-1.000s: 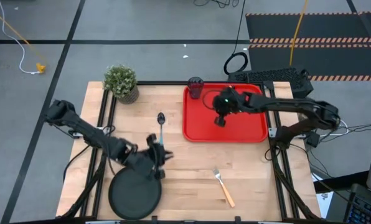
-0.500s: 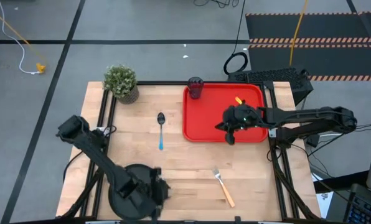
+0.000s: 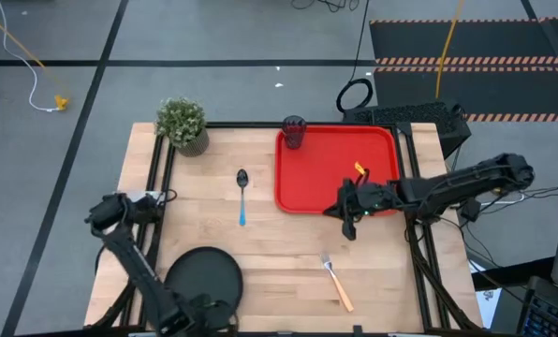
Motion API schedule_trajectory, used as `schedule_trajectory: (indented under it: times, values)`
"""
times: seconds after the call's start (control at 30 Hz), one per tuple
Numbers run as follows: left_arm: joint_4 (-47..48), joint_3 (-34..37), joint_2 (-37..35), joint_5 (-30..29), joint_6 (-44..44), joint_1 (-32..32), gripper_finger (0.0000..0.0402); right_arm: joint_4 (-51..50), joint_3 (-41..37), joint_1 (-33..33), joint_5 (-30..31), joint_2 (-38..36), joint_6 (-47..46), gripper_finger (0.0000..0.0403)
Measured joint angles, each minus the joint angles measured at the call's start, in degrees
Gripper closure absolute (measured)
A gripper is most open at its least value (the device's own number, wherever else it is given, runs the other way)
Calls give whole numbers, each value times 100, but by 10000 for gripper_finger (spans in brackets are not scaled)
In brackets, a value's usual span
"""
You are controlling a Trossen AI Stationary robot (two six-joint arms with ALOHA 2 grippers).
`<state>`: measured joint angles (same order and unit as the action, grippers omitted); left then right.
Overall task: Pick and place plate/cup/fork/spoon on tray
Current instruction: Put the black plate on the serving tray to the bottom right of the blue cup
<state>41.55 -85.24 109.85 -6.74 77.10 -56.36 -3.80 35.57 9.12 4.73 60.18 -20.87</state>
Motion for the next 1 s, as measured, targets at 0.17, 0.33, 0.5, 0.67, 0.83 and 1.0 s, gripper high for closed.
schedule_trajectory:
  times: [0.17,0.33,0.5,0.67,0.83,1.0]
  values:
    - [-44,40,47,30,813,-356,172,115,0,453,434,2,-106,403]
    - [59,54,248,110,749,-534,172,467,0,828,604,4,-249,403]
    - [220,60,514,320,575,-625,172,773,0,1162,762,4,-249,403]
    - [491,60,583,167,381,-680,172,953,2,1379,1046,7,-234,403]
    - [567,31,567,155,262,-669,172,961,3,1444,1050,7,-229,403]
    - [813,-256,554,98,6,-618,173,960,4,1441,1184,7,-179,403]
